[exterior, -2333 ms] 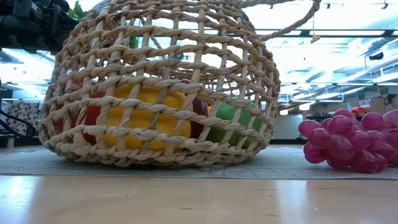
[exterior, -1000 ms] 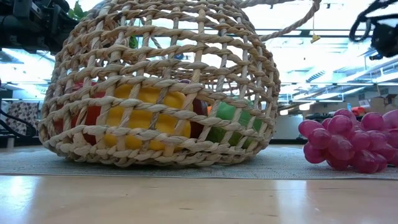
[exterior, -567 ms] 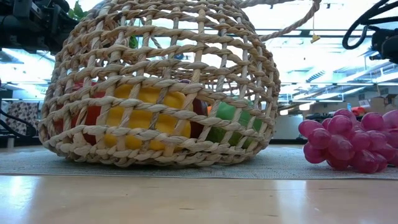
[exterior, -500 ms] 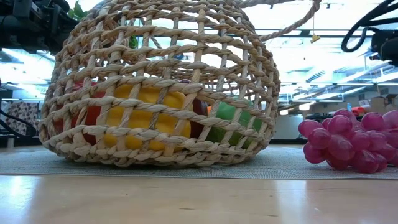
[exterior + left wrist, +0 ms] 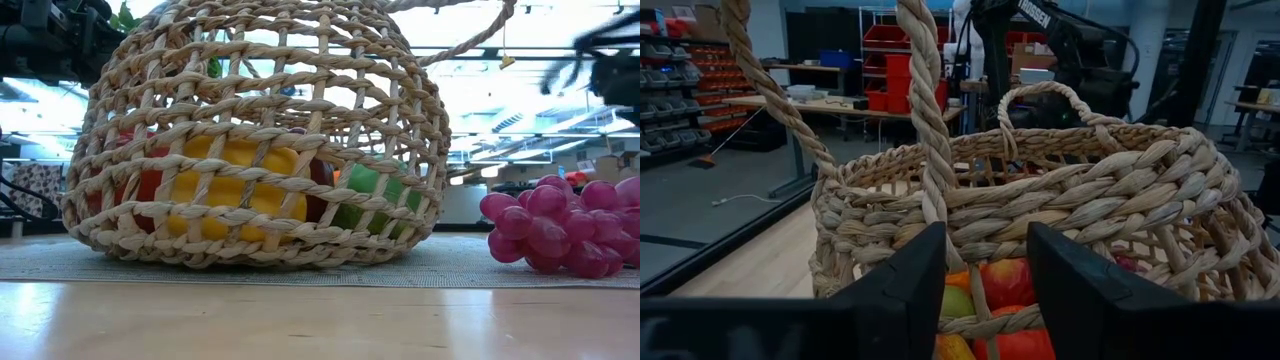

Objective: Build produce basket
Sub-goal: Put the pomegranate into the basket, then put the red apple into the basket

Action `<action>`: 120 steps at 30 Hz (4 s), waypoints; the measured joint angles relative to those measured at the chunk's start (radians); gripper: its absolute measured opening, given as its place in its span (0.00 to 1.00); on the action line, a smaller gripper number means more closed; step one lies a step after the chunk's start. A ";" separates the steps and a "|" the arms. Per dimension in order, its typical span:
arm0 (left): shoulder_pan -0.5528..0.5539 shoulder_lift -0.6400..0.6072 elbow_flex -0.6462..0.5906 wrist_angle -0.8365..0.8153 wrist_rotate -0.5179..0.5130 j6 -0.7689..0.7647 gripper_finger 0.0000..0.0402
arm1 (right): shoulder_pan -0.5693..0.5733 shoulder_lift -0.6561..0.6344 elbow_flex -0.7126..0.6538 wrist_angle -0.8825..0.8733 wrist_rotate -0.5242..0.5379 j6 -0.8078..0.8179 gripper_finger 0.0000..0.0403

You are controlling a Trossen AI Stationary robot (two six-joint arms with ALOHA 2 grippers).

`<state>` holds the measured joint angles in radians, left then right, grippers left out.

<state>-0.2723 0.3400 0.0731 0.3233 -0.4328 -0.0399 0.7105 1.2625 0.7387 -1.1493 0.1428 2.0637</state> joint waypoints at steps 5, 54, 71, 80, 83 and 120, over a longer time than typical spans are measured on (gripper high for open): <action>0.000 0.000 0.000 0.000 0.000 0.000 0.37 | 0.000 0.001 0.020 0.071 0.137 -0.056 0.98; 0.000 0.000 0.000 0.000 0.000 0.000 0.38 | -0.061 -0.102 0.073 0.060 0.483 -0.354 0.89; 0.000 0.000 0.000 0.000 0.000 0.000 0.37 | -0.080 -0.253 0.379 0.423 0.954 -1.157 0.90; 0.000 0.000 0.000 0.000 0.000 0.000 0.38 | -0.218 -0.116 0.379 1.052 0.640 -1.658 0.90; 0.000 0.000 0.000 0.000 0.000 0.000 0.38 | -0.282 -0.066 0.379 1.089 0.539 -1.658 0.90; 0.000 0.000 0.000 0.000 0.000 0.000 0.37 | -0.772 0.716 0.997 0.656 -0.275 -1.903 0.99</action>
<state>-0.2723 0.3398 0.0731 0.3237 -0.4330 -0.0399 -0.0617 1.9781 1.7355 -0.4933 -0.1322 0.1612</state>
